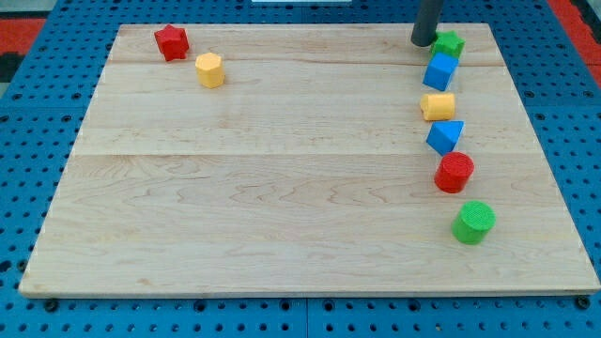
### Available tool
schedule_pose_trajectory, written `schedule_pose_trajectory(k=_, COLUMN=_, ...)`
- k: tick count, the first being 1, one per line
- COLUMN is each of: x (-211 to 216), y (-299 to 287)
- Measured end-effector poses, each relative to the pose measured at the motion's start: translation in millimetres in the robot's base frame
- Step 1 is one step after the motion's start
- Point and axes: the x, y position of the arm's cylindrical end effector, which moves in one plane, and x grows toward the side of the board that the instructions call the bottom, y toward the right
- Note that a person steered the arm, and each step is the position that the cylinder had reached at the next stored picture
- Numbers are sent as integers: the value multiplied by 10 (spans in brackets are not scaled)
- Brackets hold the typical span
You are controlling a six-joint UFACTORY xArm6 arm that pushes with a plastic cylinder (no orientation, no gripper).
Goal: Place the arm left to the blue cube
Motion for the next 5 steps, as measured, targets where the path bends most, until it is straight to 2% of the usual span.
schedule_pose_trajectory(k=1, x=-158, y=-568)
schedule_pose_trajectory(k=2, x=-117, y=-1639)
schedule_pose_trajectory(k=3, x=313, y=-2395)
schedule_pose_trajectory(k=4, x=837, y=-2638)
schedule_pose_trajectory(k=5, x=1039, y=-2352)
